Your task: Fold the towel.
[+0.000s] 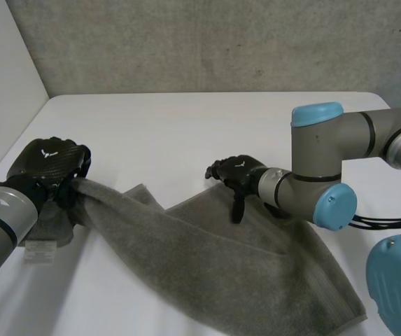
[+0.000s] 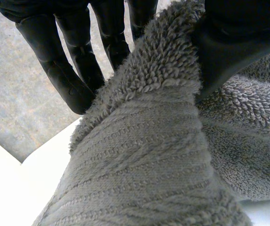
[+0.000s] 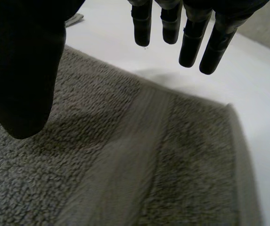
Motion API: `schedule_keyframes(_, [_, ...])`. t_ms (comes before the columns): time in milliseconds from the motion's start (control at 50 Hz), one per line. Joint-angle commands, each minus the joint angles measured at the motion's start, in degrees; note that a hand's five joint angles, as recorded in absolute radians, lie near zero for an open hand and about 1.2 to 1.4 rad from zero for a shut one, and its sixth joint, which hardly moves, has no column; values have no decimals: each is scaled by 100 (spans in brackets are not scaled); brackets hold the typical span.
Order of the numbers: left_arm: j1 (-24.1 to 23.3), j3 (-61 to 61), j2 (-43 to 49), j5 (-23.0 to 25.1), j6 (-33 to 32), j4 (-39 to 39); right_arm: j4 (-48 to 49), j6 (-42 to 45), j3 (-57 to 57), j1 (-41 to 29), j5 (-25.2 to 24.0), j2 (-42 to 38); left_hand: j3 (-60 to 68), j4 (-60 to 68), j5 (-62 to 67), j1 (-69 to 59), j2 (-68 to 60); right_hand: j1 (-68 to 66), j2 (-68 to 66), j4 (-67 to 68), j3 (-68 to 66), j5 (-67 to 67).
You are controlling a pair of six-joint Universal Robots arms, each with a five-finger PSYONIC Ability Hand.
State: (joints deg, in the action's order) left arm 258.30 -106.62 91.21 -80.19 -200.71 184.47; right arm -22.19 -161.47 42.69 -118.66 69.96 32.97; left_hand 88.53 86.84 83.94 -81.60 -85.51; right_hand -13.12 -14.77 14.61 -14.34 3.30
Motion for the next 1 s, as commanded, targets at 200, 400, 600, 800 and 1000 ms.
schedule_keyframes(200, [1,0,2,4,6,10,-22,-104,-112,45,-158,-221,-853,-684,-1394,160,551,-2321,-2155,2172,-2198,2302])
schedule_keyframes(400, [10,0,2,4,6,10,-31,-157,-94,80,-325,-204,-853,-684,-1394,160,551,-5127,-4961,4977,-5004,5108])
schedule_keyframes(600, [19,-8,-7,4,6,1,-31,-192,20,106,-387,7,-853,-684,-1394,160,551,-6688,-6523,6539,-6566,6670])
schedule_keyframes(800, [-34,185,-51,-5,6,18,119,-157,547,185,-378,1238,-853,-684,-1394,160,551,-6688,-6523,6539,-6566,6670])
schedule_keyframes(1000, [-175,2297,1220,-381,-38,282,2417,-25,548,537,585,1861,-853,-684,-1394,160,551,-6688,-6523,6539,-6566,6670])
